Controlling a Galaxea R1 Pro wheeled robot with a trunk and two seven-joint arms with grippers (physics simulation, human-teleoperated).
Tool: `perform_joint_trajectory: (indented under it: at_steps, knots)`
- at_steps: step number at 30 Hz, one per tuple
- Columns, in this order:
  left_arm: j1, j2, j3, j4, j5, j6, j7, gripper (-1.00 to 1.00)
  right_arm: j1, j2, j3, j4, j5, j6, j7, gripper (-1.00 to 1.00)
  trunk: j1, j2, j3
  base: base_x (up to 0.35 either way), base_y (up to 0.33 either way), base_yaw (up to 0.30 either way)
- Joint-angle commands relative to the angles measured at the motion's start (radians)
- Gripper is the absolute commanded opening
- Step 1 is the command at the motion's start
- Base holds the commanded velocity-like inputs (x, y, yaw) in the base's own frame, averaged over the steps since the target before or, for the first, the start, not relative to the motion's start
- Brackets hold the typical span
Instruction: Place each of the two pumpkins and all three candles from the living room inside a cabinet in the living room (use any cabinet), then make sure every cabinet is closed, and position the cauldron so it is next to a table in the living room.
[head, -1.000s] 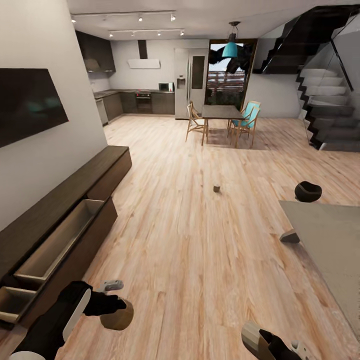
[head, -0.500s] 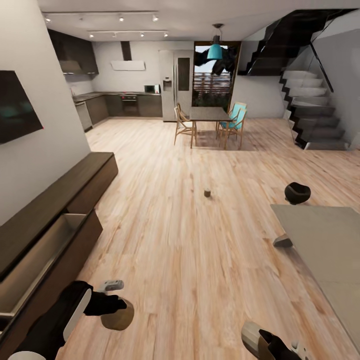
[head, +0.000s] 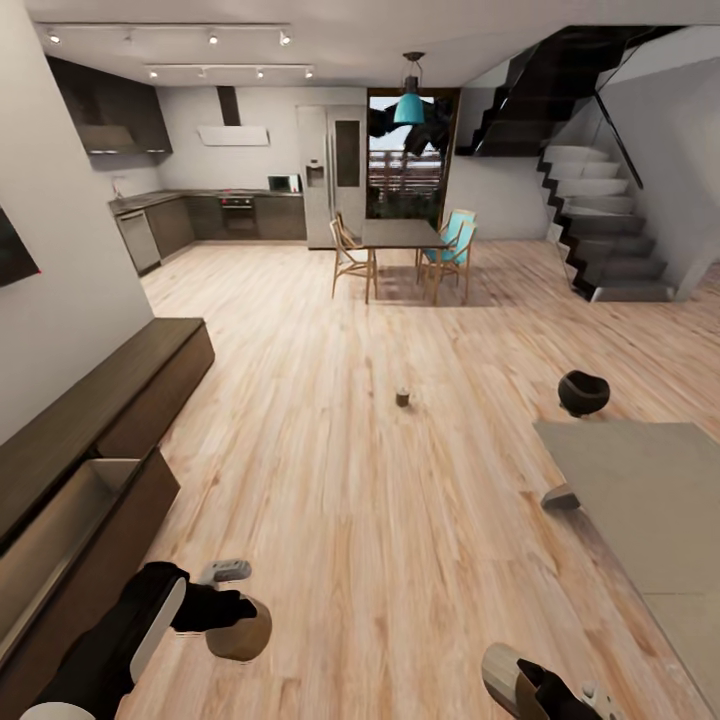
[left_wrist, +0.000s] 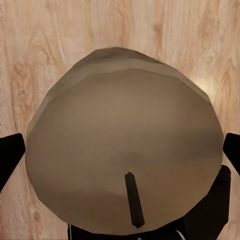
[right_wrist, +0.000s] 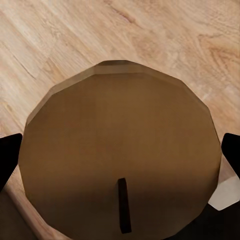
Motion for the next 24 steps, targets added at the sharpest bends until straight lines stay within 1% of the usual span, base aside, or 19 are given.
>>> perform_joint_trajectory:
  at_steps: [1, 4, 13, 24]
  knots:
    - [0.0, 0.0, 0.0, 0.0, 0.001, 0.0, 0.002, -1.0, 0.0, 0.0, 0.0, 0.0, -0.001, 0.0, -0.001, -1.0, 0.0, 0.0, 0.0, 0.327, 0.0, -0.006]
    - [0.0, 0.0, 0.0, 0.0, 0.001, 0.0, 0.002, -1.0, 0.0, 0.0, 0.001, 0.0, -0.001, -0.003, -0.001, -1.0, 0.0, 0.0, 0.001, 0.327, 0.0, -0.024]
    - [0.0, 0.0, 0.0, 0.0, 0.001, 0.0, 0.002, -1.0, 0.0, 0.0, 0.002, 0.0, -0.001, -0.004, -0.001, -1.0, 0.0, 0.0, 0.012, 0.327, -0.001, -0.091]
    - [0.0, -0.001, -0.001, 0.0, 0.001, 0.0, 0.002, -1.0, 0.0, 0.0, 0.002, 0.0, -0.001, -0.004, -0.001, -1.0, 0.0, 0.0, 0.015, 0.327, -0.054, -0.009]
